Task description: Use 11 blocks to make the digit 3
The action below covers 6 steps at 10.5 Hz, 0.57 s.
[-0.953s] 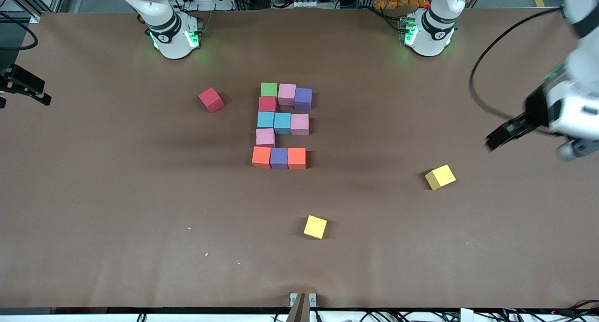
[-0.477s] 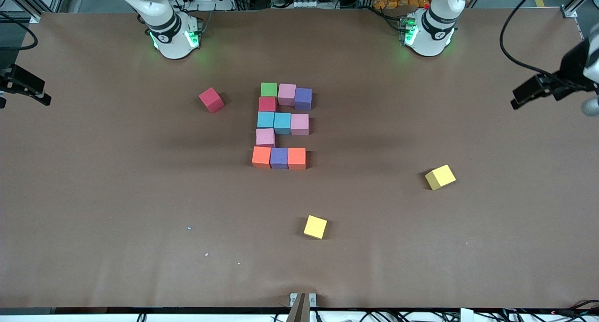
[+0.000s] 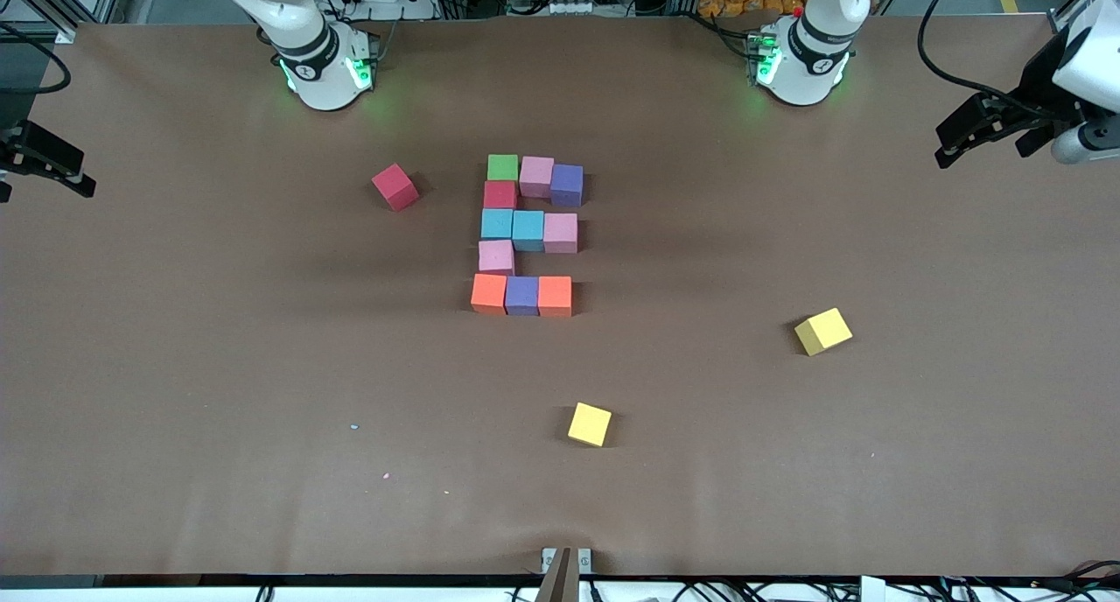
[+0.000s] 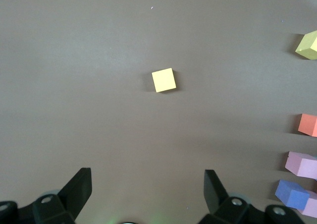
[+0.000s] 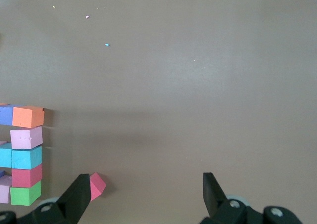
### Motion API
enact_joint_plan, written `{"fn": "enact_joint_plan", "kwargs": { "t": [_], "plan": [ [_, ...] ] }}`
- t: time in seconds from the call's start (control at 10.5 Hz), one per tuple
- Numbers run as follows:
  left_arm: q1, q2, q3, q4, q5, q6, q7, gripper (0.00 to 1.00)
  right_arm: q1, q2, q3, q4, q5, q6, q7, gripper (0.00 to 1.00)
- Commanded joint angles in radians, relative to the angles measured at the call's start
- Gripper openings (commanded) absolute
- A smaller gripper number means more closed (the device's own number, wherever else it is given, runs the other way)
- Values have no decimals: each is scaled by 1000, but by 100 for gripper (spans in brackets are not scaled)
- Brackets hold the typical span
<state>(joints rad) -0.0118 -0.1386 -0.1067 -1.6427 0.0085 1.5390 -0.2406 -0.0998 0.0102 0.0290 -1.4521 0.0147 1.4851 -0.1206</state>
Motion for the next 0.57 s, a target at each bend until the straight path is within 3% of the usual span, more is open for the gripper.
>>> {"fn": "enact_joint_plan", "kwargs": {
  "t": [0.0, 0.48],
  "plan": [
    [21, -38, -14, -34, -2, 65, 68, 100, 5, -3, -1, 1, -15, 3, -2, 100],
    [19, -12, 1, 11, -16, 64, 148, 100, 5, -3, -1, 2, -16, 4, -2, 100]
  ]
}}
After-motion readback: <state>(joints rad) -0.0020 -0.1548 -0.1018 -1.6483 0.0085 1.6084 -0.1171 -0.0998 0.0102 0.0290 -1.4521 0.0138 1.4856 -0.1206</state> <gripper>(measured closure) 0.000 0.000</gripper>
